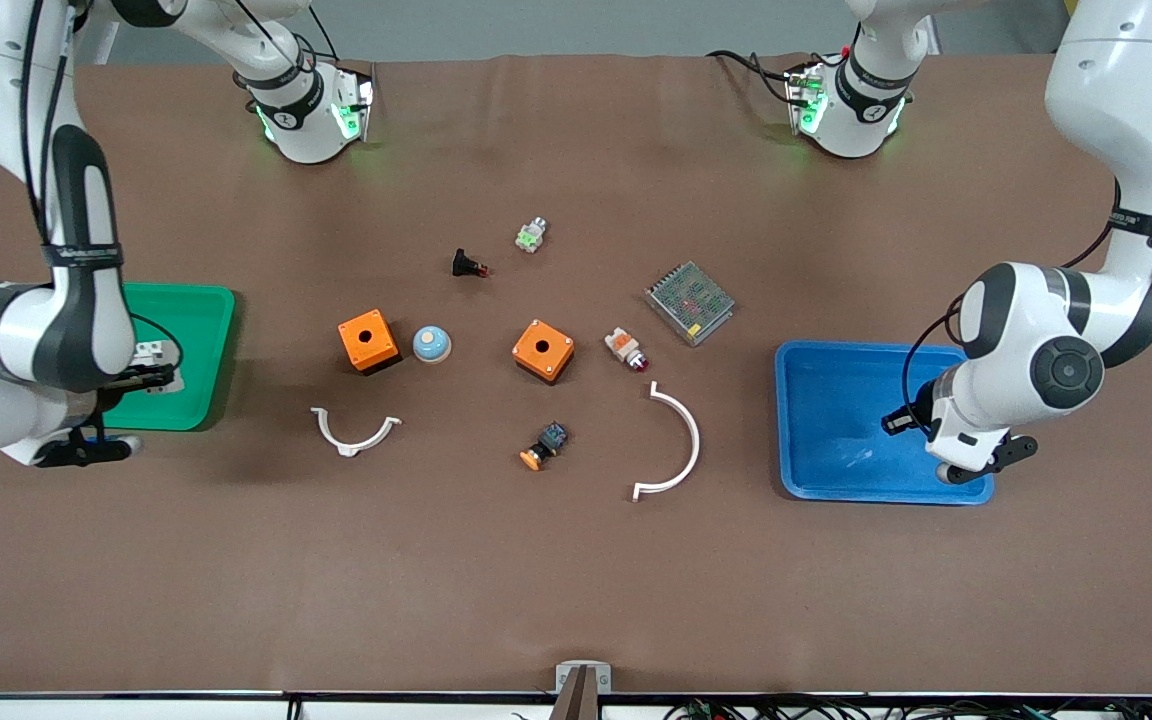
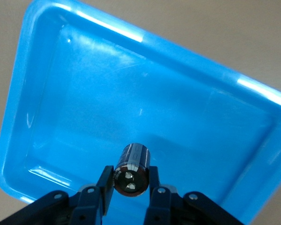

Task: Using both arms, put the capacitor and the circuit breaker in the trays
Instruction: 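Carry the capacitor over the blue tray while the right gripper carries the breaker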

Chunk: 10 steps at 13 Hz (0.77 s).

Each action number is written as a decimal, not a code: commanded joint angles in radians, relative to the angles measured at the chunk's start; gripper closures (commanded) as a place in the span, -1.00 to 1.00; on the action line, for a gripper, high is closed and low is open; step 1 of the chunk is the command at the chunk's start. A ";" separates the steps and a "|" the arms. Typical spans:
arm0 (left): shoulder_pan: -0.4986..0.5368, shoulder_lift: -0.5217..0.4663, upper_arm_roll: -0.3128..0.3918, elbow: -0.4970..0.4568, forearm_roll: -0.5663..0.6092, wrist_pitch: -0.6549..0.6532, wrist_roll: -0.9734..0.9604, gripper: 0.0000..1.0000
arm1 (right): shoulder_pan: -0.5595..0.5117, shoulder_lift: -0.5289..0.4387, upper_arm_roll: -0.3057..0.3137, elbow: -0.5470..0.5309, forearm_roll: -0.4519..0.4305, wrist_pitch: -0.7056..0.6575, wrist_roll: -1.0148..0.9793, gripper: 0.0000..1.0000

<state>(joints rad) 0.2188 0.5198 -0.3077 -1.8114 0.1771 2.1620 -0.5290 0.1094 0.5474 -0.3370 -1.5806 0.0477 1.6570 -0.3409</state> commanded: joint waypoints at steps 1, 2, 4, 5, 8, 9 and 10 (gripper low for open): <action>0.027 0.029 -0.011 -0.002 0.016 0.007 0.038 0.70 | -0.051 -0.078 0.016 -0.172 -0.020 0.140 -0.087 0.79; 0.027 0.035 -0.011 -0.002 0.018 0.006 0.044 0.43 | -0.056 -0.099 0.016 -0.241 -0.020 0.218 -0.105 0.79; 0.027 0.042 -0.010 0.000 0.018 0.006 0.055 -0.32 | -0.062 -0.150 0.012 -0.353 -0.026 0.315 -0.132 0.79; 0.025 0.039 -0.010 0.003 0.018 0.006 0.055 -0.80 | -0.063 -0.158 0.012 -0.380 -0.038 0.354 -0.132 0.79; 0.016 -0.012 -0.014 0.046 0.018 -0.001 0.092 -1.00 | -0.102 -0.153 0.012 -0.421 -0.054 0.444 -0.156 0.79; 0.016 -0.042 -0.016 0.064 0.018 -0.004 0.104 -1.00 | -0.105 -0.156 0.012 -0.449 -0.054 0.492 -0.159 0.79; 0.014 -0.087 -0.016 0.069 0.018 -0.014 0.125 -1.00 | -0.108 -0.156 0.012 -0.470 -0.054 0.541 -0.159 0.79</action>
<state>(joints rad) 0.2350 0.5227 -0.3208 -1.7453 0.1772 2.1725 -0.4362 0.0224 0.4373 -0.3380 -1.9789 0.0154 2.1288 -0.4851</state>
